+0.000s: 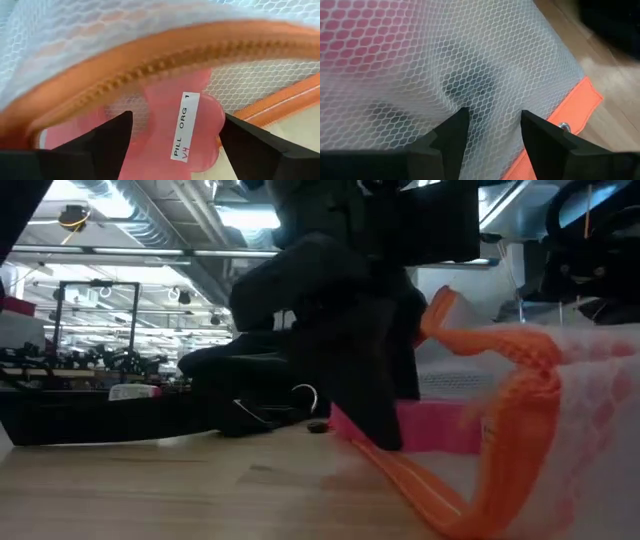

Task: Unpack backpack
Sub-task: Remove the pink medicine organizer from the transparent white zip bag

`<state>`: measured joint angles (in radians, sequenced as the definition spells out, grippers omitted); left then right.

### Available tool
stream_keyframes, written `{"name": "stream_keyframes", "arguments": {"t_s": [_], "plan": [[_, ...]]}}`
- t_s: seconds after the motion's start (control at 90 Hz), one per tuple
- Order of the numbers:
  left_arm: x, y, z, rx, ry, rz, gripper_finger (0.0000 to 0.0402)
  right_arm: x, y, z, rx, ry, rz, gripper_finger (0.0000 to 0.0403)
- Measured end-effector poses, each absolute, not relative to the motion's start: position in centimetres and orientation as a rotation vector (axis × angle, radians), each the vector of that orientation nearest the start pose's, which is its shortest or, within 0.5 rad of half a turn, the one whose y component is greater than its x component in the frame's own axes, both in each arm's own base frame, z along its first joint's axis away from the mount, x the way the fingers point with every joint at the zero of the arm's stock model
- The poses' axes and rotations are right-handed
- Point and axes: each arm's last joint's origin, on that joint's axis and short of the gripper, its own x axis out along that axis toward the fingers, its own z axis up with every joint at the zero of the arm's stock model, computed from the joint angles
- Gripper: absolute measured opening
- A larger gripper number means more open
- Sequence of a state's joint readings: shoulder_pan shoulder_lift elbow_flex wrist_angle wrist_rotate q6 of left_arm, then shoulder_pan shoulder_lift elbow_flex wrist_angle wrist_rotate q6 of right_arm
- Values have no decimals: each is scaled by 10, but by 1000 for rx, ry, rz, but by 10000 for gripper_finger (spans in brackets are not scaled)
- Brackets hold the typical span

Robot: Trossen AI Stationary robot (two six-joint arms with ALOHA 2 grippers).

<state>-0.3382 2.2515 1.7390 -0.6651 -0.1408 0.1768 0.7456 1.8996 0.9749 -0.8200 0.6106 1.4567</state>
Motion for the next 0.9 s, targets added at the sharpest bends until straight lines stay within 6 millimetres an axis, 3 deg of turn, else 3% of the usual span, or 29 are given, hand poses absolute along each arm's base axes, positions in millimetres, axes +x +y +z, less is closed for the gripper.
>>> {"name": "stream_keyframes", "arguments": {"t_s": [0.478,0.9], "plan": [[433,-153,154,387,1199,-300,196,221,181,104,145,1017,-779,167],[412,-178,164,391,1324,-329,186,220,181,104,126,1028,-776,167]]}}
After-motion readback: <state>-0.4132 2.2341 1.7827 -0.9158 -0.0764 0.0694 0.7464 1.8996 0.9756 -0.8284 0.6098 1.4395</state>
